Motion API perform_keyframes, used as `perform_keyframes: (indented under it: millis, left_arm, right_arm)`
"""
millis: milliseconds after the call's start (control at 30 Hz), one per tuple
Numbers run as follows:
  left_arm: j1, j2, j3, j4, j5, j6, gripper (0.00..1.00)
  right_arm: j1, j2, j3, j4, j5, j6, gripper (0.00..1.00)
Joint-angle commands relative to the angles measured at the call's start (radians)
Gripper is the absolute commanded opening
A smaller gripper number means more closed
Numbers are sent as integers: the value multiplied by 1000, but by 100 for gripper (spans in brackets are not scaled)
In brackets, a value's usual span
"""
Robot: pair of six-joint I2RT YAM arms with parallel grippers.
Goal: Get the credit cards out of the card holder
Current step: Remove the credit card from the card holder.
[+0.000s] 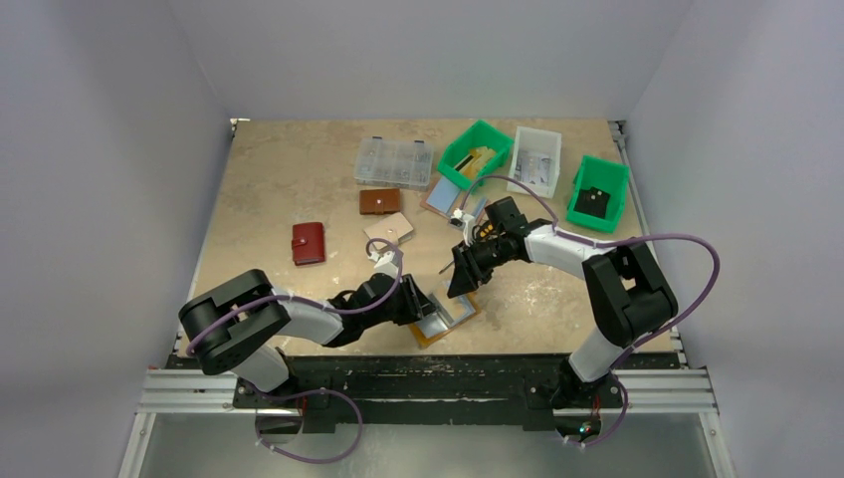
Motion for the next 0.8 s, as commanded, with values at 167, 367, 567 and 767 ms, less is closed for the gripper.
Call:
perform_keyframes:
  millis: [167, 367, 567, 767]
  left_arm:
    - [-3, 29, -13, 4, -6, 6, 19]
    - [-3, 49, -16, 17, -1, 2, 12]
    - [-3, 63, -19, 27, 5, -2, 8]
    - [-3, 64, -23, 28, 7, -5, 6]
  right_arm:
    - [5, -41, 43, -20, 14, -44, 47]
    - [5, -33, 43, -26, 14, -45, 47]
    - [5, -38, 51, -36, 25, -49, 46]
    - [5, -77, 49, -38, 18, -71, 48]
